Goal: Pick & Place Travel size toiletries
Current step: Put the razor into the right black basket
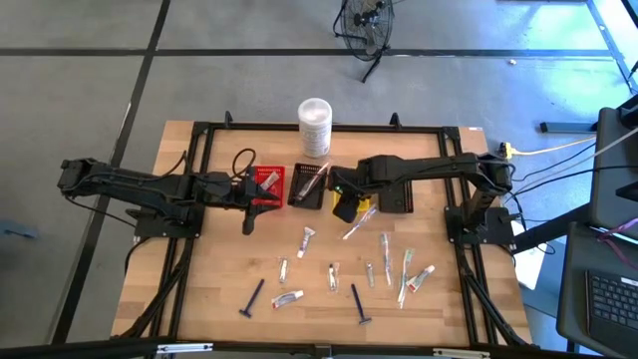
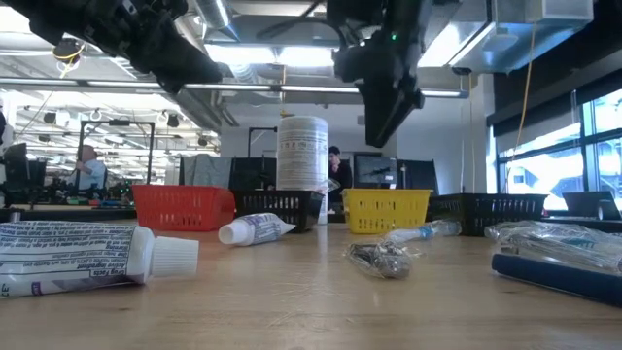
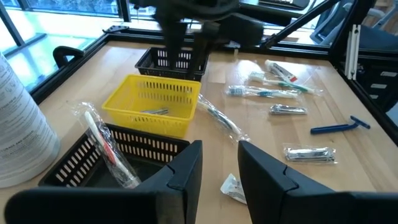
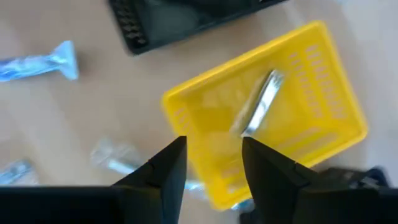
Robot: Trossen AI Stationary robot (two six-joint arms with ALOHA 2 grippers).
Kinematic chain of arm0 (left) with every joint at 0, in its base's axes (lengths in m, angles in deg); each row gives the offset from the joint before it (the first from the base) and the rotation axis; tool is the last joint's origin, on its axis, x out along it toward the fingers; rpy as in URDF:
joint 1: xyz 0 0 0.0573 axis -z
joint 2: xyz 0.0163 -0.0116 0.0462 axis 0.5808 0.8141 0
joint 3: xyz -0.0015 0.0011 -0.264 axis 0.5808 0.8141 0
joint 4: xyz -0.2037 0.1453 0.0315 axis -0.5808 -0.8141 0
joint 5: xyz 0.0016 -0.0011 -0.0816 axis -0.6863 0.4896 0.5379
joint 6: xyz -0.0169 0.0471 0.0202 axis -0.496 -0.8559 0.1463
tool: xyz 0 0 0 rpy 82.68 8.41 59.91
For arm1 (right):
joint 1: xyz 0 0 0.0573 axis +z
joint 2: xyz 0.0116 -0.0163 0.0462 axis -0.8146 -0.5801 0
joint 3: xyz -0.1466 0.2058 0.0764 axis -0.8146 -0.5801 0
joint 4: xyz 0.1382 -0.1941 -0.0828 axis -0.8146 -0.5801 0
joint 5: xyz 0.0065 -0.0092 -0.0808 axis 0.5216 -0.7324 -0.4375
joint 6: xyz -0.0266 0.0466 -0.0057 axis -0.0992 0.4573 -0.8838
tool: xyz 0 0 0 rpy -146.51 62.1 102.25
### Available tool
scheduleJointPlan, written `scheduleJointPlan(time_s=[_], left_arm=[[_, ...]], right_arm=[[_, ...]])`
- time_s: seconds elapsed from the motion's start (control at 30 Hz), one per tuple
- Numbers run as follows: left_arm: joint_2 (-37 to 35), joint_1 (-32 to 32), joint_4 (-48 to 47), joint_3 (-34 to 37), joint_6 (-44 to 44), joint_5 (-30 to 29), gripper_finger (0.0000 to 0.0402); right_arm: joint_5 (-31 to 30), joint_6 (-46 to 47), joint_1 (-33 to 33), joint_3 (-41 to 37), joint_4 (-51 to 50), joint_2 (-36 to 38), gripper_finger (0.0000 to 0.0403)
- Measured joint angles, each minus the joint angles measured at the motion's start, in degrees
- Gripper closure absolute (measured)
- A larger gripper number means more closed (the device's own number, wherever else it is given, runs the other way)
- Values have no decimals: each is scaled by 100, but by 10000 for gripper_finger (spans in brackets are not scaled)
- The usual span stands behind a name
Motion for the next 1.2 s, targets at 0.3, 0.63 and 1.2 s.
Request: scheduleJointPlan(time_s=[0.3, 0.63, 1.2], left_arm=[[0, 0, -23, 0, 167, 3, 304], [0, 0, -21, 0, 320, 7, 304], [2, 1, 217, 0, 310, 7, 304]], right_arm=[[273, 1665, 1135, 10, -300, 24, 261], [407, 4521, 2497, -332, 39, 28, 246], [1032, 5898, 3430, -932, 2219, -672, 261]])
